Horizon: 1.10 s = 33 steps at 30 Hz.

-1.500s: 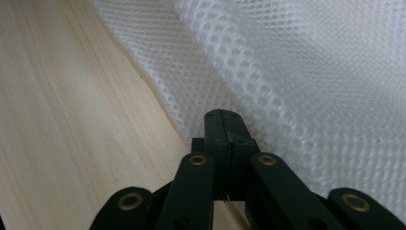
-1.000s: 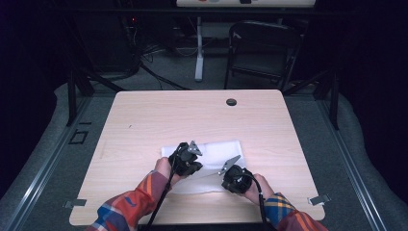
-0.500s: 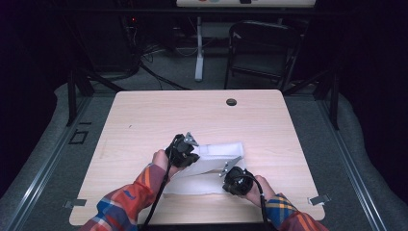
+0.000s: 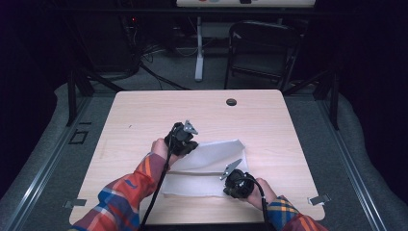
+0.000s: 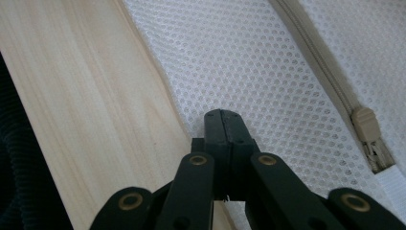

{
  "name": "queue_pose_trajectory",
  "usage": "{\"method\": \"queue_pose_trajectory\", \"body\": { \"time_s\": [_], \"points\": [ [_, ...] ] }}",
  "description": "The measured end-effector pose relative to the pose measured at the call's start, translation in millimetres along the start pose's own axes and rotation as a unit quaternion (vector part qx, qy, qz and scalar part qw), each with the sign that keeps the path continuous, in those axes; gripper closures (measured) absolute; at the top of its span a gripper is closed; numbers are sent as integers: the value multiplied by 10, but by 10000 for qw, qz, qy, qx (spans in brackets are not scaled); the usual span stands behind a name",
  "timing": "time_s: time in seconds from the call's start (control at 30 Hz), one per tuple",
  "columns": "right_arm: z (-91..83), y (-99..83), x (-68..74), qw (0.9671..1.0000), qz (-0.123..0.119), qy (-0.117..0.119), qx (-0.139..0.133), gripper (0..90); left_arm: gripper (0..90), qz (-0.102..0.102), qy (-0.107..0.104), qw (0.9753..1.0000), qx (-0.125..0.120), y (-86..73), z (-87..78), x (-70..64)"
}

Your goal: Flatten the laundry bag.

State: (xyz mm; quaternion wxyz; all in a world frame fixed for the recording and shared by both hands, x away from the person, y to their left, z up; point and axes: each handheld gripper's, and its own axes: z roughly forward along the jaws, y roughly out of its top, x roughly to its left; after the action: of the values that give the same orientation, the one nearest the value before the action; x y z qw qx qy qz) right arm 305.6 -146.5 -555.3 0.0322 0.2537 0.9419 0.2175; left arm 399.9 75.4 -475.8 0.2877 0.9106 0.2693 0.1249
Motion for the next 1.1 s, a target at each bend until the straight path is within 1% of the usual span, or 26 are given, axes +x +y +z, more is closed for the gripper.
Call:
{"method": "queue_pose_trajectory", "body": {
  "time_s": [0.13, 0.17, 0.2, 0.33, 0.37, 0.43, 0.5, 0.57, 0.63, 0.67, 0.73, 0.9, 1.0, 1.1],
  "points": [
    [-5, -8, 8, 10000, -8, 59, 12, 900, 879, -11, 109, 9999, -43, 80, -21, 51],
    [-11, -7, 13, 10000, -25, 49, 53, 900, 879, -10, 132, 9999, -67, 101, -26, 62],
    [-8, -11, 17, 10000, -22, 75, 37, 900, 879, -29, 151, 9998, -104, 122, -28, 72],
    [-18, -17, 22, 9999, -66, 119, 101, 900, 880, 5, 228, 9997, -115, 211, -38, 116],
    [-21, -19, 29, 9999, -57, 95, 109, 900, 880, 13, 251, 9996, -121, 232, -38, 125],
    [-16, -26, 30, 9998, -57, 151, 69, 900, 880, 32, 293, 9995, -118, 274, -39, 149],
    [-23, -30, 31, 9998, -61, 168, 102, 900, 880, 45, 360, 9993, -115, 317, -44, 175],
    [-33, -36, 33, 9997, -95, 148, 146, 900, 880, 40, 398, 9991, -133, 352, -47, 208],
    [-36, -44, 41, 9998, -74, 141, 139, 900, 880, 18, 414, 9991, -133, 384, -44, 236],
    [-46, -40, 36, 9996, -123, 142, 207, 900, 880, 38, 460, 9989, -126, 401, -43, 251],
    [-45, -44, 42, 9997, -132, 109, 199, 900, 880, 23, 509, 9986, -129, 432, -32, 277],
    [-48, -53, 52, 9996, -110, 148, 192, 900, 880, 11, 630, 9980, -106, 516, 13, 330],
    [-54, -60, 59, 9995, -114, 182, 222, 900, 880, 44, 711, 9974, -107, 572, 34, 356],
    [-54, -65, 64, 9995, -121, 179, 211, 900, 880, 12, 765, 9970, -145, 622, 59, 387]
  ]
}}
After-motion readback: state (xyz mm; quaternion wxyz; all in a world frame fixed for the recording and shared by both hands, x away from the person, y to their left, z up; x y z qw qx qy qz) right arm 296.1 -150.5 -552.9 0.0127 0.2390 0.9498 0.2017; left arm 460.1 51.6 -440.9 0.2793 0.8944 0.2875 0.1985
